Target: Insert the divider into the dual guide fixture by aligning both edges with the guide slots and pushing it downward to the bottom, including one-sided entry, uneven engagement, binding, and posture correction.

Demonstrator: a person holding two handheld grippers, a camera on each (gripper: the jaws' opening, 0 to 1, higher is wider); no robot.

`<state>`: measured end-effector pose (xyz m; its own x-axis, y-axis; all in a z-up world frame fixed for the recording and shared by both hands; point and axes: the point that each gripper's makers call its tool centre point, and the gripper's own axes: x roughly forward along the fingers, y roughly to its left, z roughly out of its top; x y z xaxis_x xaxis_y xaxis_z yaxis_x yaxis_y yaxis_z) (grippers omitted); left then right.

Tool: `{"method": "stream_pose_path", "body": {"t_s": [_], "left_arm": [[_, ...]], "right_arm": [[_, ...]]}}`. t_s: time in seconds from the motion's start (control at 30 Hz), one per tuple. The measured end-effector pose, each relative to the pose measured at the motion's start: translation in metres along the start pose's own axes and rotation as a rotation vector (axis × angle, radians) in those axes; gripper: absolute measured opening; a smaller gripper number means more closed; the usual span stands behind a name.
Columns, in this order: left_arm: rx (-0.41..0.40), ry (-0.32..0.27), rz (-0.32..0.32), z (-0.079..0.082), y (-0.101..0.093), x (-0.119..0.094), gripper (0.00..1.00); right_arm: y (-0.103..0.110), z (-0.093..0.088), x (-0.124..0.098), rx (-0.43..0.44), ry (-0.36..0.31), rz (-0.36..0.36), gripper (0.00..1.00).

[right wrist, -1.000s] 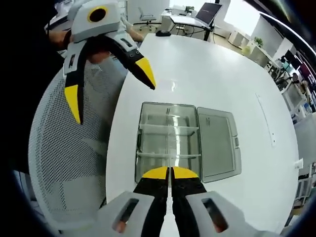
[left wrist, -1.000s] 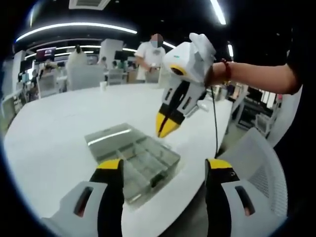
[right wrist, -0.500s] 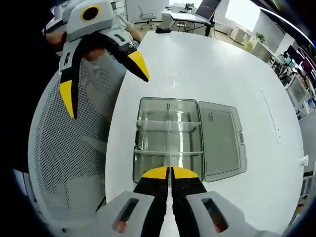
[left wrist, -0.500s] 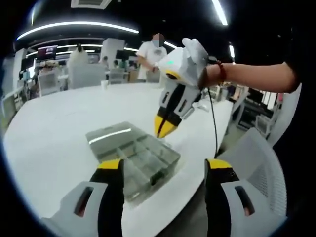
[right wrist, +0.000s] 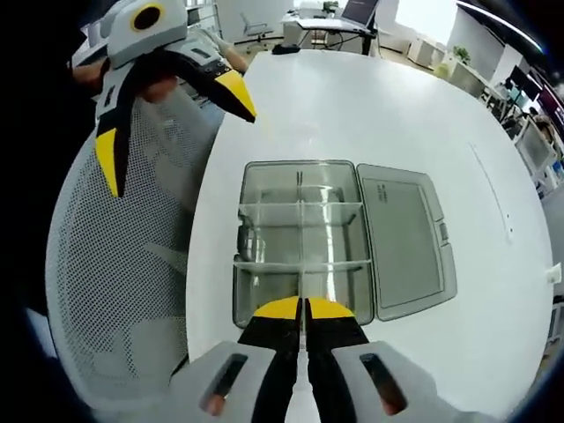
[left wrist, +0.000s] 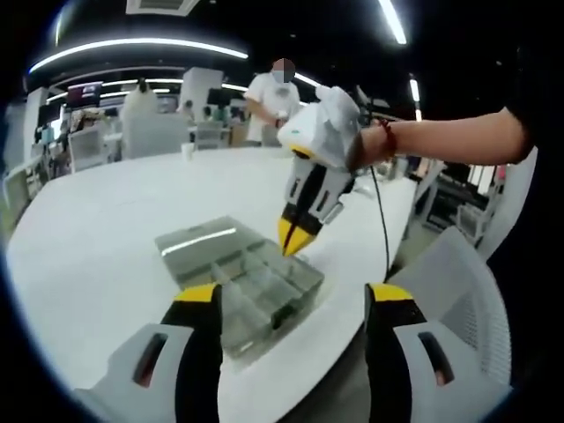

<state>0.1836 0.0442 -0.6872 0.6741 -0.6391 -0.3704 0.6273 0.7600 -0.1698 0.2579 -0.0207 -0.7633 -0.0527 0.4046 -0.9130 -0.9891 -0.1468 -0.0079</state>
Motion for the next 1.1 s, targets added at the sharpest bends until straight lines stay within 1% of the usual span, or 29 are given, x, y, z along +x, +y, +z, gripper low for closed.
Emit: {"method": "stream_pose_path", "body": {"t_s": [0.37, 0.5, 0.77, 0.93, 1.1], "left_arm": [[-0.003, 0.013, -0.01, -0.003, -0.003, 0.003, 0.64], [-0.03, 0.001, -0.024, -0.002, -0.006, 0.003, 0.64], [-0.032, -0.008, -0.019, 0.0, -0.005, 0.003, 0.64], [-0.041, -0.018, -0.029, 0.003, -0.008, 0.003, 0.64], [-0.032, -0.009, -0.034, 0.001, -0.009, 0.004, 0.64]], "right_arm": [[0.001, -0.006, 0.012, 0.025, 0.001, -0.016, 0.0], [0.001, -0.007, 0.015, 0.035, 0.001, -0.029, 0.0], [0.001, -0.007, 0.017, 0.043, 0.003, -0.04, 0.0], [0.0, -0.008, 0.016, 0.086, -0.025, -0.061, 0.0], [0.001, -0.006, 0.013, 0.144, -0.089, -0.112, 0.0]]}}
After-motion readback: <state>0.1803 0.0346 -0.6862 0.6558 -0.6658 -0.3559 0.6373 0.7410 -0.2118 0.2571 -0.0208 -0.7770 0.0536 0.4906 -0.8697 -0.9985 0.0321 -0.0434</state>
